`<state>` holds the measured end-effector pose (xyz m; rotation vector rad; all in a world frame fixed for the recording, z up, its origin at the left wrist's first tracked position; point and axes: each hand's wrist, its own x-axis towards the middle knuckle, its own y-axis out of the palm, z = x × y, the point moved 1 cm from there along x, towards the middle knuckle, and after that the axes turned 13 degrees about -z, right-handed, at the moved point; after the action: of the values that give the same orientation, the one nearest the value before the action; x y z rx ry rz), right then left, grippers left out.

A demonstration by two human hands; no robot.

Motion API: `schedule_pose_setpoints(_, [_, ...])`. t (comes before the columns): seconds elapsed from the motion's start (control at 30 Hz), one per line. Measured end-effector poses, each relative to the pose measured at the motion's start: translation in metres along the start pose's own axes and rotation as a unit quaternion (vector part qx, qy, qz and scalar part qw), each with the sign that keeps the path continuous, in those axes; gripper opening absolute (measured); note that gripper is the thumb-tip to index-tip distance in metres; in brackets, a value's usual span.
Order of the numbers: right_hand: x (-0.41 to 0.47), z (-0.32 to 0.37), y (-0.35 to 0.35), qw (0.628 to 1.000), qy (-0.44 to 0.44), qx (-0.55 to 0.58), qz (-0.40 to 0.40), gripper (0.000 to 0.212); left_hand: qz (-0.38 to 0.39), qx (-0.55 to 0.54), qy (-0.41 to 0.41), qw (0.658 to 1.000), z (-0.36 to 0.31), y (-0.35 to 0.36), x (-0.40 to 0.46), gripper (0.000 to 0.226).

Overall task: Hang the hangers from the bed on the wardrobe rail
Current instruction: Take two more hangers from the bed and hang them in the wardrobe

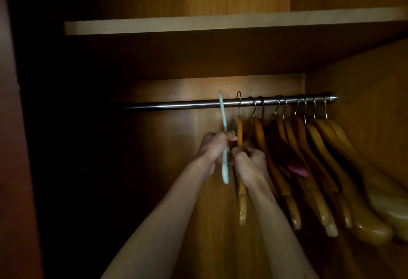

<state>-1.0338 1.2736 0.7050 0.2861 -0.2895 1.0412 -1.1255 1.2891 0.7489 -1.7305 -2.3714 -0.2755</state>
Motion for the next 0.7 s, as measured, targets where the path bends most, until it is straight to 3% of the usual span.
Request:
schedule_pose_setpoints(0.27, [0.005,-0.012,-0.013,1.0,0.01,0.004,0.005,0.024,-0.014,0.022,0.0,1.0,0.025,0.016,0.005,0.021])
schedule_pose_setpoints(0.43, [0.001,-0.016,-0.024,0.998,0.011,0.009,0.055,0.014,-0.057,0.042,0.009,0.997,0.036,0.018,0.001,0.036])
schedule_pose_setpoints(0.6, [-0.028,-0.039,-0.049,0.995,0.047,0.043,0.074,0.018,-0.141,-0.055,-0.017,0.988,0.077,0.014,-0.025,0.044])
schedule_pose_setpoints(0.7, [-0.06,-0.07,-0.065,0.99,0.098,0.066,0.081,0.017,-0.126,-0.073,-0.053,0.988,0.123,0.007,-0.056,0.037])
